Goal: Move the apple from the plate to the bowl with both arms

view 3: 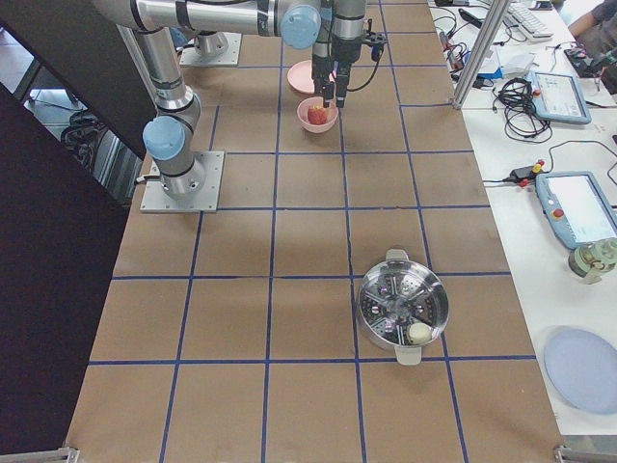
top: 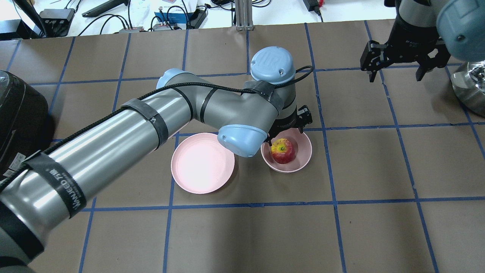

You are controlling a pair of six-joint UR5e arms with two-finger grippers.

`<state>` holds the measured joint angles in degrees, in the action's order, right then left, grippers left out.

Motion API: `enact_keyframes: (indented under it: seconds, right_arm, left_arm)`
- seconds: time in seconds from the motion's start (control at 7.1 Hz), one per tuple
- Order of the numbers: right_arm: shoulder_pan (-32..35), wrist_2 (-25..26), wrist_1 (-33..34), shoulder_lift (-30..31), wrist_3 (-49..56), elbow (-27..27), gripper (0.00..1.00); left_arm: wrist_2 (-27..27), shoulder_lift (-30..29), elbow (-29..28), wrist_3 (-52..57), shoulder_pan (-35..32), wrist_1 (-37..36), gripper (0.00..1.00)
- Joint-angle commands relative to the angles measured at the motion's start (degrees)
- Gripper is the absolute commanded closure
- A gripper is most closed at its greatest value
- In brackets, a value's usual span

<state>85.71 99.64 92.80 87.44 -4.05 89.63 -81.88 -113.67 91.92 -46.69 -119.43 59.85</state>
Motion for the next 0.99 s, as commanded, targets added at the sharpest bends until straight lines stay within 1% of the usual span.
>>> enact_keyframes:
  seconds: [0.0,0.14,0.28,0.42,0.56,0.7,0.85]
  right_arm:
    - [0.07,-0.24,0.28,0.1,0.01,-0.15,0.02]
    - [0.16,-0.67,0.1,0.1,0.01,0.02,0.04]
    - [0.33,-1.63,-0.25,0.1,0.01,0.02,0.0]
    - [0.51,-1.91,-0.43,0.36,-0.34,-0.07,0.0]
    - [0.68,-5.82,-0.43,0.8,-0.61,-0.24,0.0]
    - [1.47,-8.04,0.18,0.89,-0.7,-0.5,0.0]
    - [3.22,-9.1,0.54,0.98,-1.65,-0.59,0.0]
  left_arm:
    - [-0.38,7.73,0.18,10.59,5.06,9.28,0.0]
    - [-1.08,13.25,0.53,20.48,9.09,15.76,0.0]
    - [-2.65,17.56,0.8,32.76,14.09,21.57,0.0]
    - [-3.36,21.44,0.8,38.63,18.32,27.54,0.0]
    - [-5.63,24.26,0.71,42.52,22.27,31.0,0.0]
    - [-5.92,24.81,-0.94,43.77,24.84,32.77,0.0]
    - [-5.92,23.51,-2.44,43.79,25.21,34.36,0.0]
